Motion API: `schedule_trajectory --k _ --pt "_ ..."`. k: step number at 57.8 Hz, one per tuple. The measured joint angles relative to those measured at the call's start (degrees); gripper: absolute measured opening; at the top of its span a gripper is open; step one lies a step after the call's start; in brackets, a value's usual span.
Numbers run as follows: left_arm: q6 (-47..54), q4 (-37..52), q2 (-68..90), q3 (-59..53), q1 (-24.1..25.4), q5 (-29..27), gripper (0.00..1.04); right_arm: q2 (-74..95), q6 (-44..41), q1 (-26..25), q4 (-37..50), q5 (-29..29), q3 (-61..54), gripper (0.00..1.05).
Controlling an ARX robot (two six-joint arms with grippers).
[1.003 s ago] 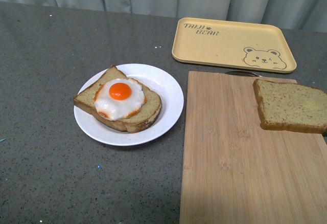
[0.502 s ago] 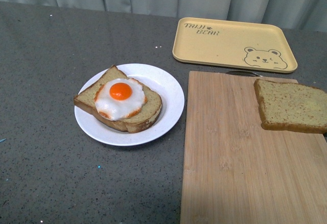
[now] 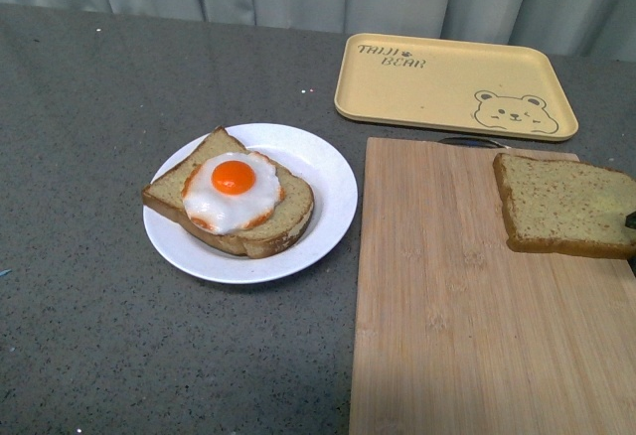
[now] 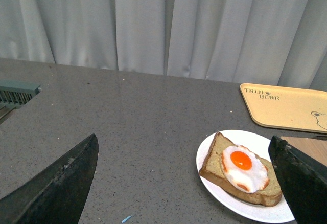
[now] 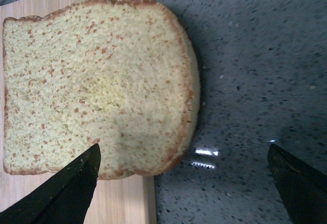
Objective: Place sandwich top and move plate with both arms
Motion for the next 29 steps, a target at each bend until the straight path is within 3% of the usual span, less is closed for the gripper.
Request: schedule_trajectory --k 12,14,29 --pt "0.0 0.0 0.0 0.0 0.0 0.0 0.98 5.0 3.8 2.8 -0.1 0.2 4.0 0.95" --pt "0.0 0.0 0.0 0.0 0.0 0.0 0.98 5.5 4.3 3.1 -0.2 0.3 4.6 0.91" --pt "0.0 0.0 0.0 0.0 0.0 0.0 0.98 6.2 6.9 4.0 -1.9 0.8 6.5 0.38"
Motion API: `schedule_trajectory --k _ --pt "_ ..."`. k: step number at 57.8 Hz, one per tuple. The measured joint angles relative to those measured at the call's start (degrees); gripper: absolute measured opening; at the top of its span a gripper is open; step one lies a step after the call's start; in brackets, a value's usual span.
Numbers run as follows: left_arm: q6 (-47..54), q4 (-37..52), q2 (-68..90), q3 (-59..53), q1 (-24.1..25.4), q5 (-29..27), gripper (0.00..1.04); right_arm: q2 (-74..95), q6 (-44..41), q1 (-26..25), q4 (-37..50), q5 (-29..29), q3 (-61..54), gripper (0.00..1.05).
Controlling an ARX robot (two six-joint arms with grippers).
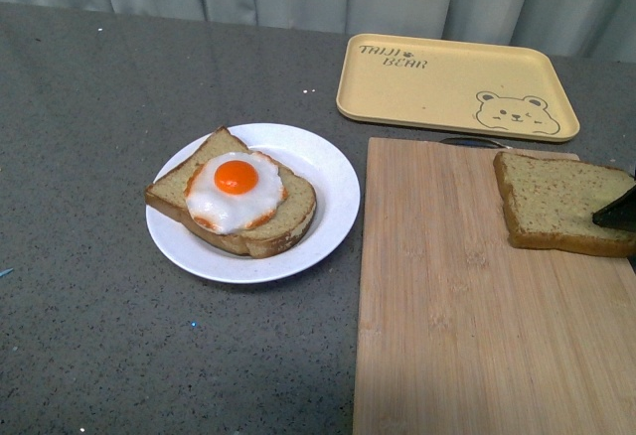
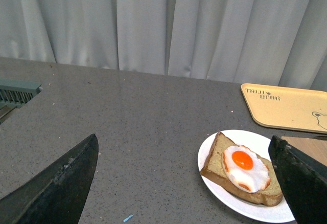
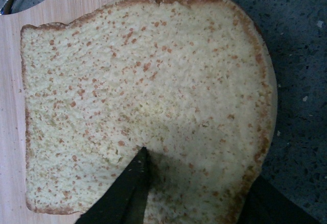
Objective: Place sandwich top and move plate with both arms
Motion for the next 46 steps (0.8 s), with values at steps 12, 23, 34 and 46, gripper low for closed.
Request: schedule_trajectory --k 12,23,34,46 --pt "0.0 0.0 0.0 0.0 0.0 0.0 0.98 -3.2 2.5 0.5 1.3 0.3 -1.6 0.11" --pt "0.0 0.0 0.0 0.0 0.0 0.0 0.98 -15.1 15.9 6.2 12.5 -5.7 -7.3 0.03" --pt "0.0 0.0 0.0 0.0 0.0 0.0 0.98 -14.0 36.0 21.2 29.5 -4.2 -7.6 0.03" --pt "0.0 0.0 0.0 0.0 0.0 0.0 0.98 -6.1 45.1 30.8 32.9 -4.1 -3.2 0.03"
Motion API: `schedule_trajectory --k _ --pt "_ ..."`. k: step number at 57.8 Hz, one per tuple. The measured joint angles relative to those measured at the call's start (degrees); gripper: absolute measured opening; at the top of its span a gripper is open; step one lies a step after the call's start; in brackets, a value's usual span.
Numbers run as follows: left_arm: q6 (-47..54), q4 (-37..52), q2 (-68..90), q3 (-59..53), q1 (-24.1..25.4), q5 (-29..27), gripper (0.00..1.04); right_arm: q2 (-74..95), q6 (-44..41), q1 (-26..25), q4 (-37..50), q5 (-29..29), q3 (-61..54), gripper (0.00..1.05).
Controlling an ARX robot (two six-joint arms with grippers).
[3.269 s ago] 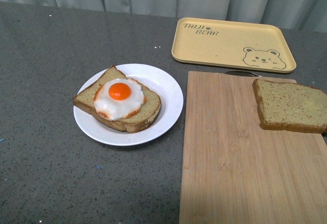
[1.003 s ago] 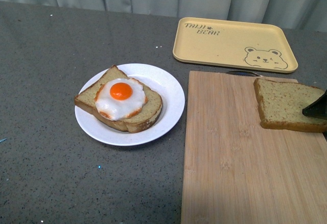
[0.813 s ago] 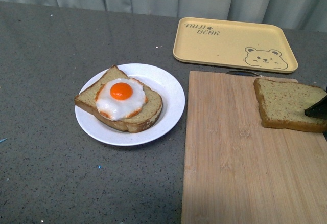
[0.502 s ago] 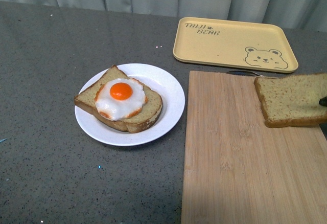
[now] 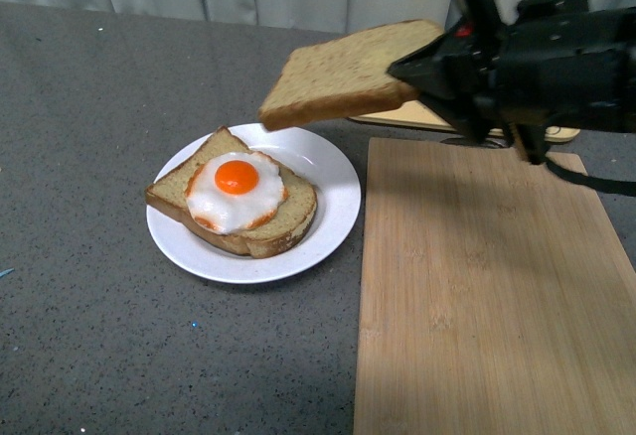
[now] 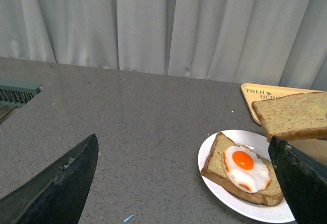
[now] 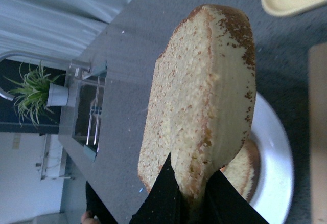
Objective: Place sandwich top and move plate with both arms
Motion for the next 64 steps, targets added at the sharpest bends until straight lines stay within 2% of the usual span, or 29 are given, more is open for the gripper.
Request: schedule_trajectory --k 11,33,37,44,49,53,60,64 --pt "0.0 0.0 0.0 0.0 0.0 0.0 0.98 5.2 3.9 4.7 -0.2 -0.4 3.5 0.03" --pt "0.0 0.0 0.0 0.0 0.0 0.0 0.98 9.6 6.4 8.0 -1.4 0.0 4.7 0.03" --pt "0.0 0.0 0.0 0.0 0.0 0.0 0.98 9.4 5.6 8.2 -1.6 0.0 3.7 0.15" --pt "0.0 0.0 0.0 0.0 0.0 0.0 0.98 6.1 2.7 8.1 -3.8 0.2 0.3 0.42" --pt "0.0 0.0 0.0 0.0 0.0 0.0 0.98 0.2 -1.2 7.6 -5.6 3.2 -3.1 0.63" --pt "0.0 0.0 0.0 0.0 0.0 0.0 0.98 -4.2 -5.0 7.0 -7.5 6.3 -5.5 0.76" --pt "0.0 0.0 0.0 0.0 0.0 0.0 0.98 -11.1 -13.4 5.3 -11.7 12.3 -8.8 0.95" --pt "0.0 0.0 0.0 0.0 0.0 0.0 0.98 -13.0 -16.3 4.6 -12.4 13.7 -9.4 0.96"
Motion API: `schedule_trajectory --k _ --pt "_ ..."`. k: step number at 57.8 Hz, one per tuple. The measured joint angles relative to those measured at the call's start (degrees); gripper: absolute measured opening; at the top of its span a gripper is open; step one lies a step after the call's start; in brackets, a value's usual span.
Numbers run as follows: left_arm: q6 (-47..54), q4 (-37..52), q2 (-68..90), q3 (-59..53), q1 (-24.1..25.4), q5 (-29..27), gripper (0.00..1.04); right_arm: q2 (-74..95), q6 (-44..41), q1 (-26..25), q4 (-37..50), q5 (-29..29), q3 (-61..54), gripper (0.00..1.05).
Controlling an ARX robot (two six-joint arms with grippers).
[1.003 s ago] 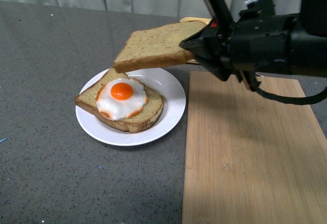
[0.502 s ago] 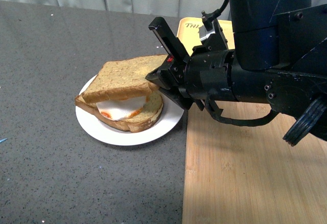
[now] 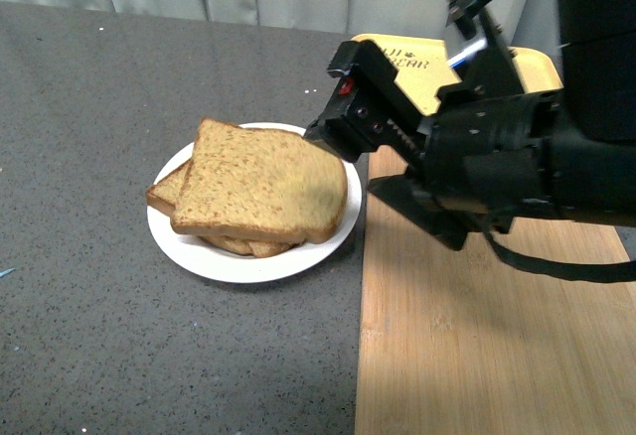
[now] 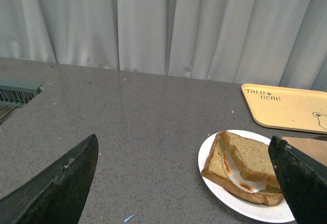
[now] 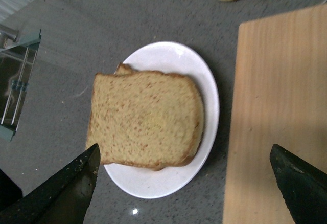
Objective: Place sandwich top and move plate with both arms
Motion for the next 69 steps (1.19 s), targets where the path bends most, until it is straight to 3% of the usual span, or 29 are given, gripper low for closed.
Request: schedule_trajectory --k 2,8,11,18,32,38,44,66,69 --pt "0.0 0.0 0.0 0.0 0.0 0.0 0.98 0.3 -2.5 0.1 2.2 3.0 -0.5 0.93" --pt "0.0 0.0 0.0 0.0 0.0 0.1 0.98 4.2 -23.2 0.2 36.4 29.9 -11.8 0.71" --pt "0.0 0.0 0.0 0.0 0.0 -0.1 0.98 2.6 -29.0 -1.3 44.4 32.8 -15.7 0.62" --pt "0.0 0.0 -0.1 0.0 0.0 -0.1 0.98 -5.1 -34.9 -4.7 48.4 31.1 -20.7 0.42" --pt "0.1 0.0 -0.1 0.0 0.0 0.0 0.98 -16.9 -37.6 -10.6 43.4 25.2 -29.0 0.01" --pt "0.1 0.0 -0.1 0.0 0.0 0.0 0.98 -22.3 -37.9 -12.3 40.4 23.1 -31.0 0.01" --pt "0.1 0.0 -0.1 0.0 0.0 0.0 0.98 -30.7 -38.0 -14.1 31.8 21.5 -31.8 0.01" --pt "0.1 0.0 -0.1 0.0 0.0 0.0 0.98 -48.4 -38.0 -18.5 19.1 17.2 -35.6 0.01" --pt "0.1 0.0 -0.1 0.0 0.0 0.0 0.98 -50.9 -38.0 -20.1 17.0 14.7 -36.0 0.01"
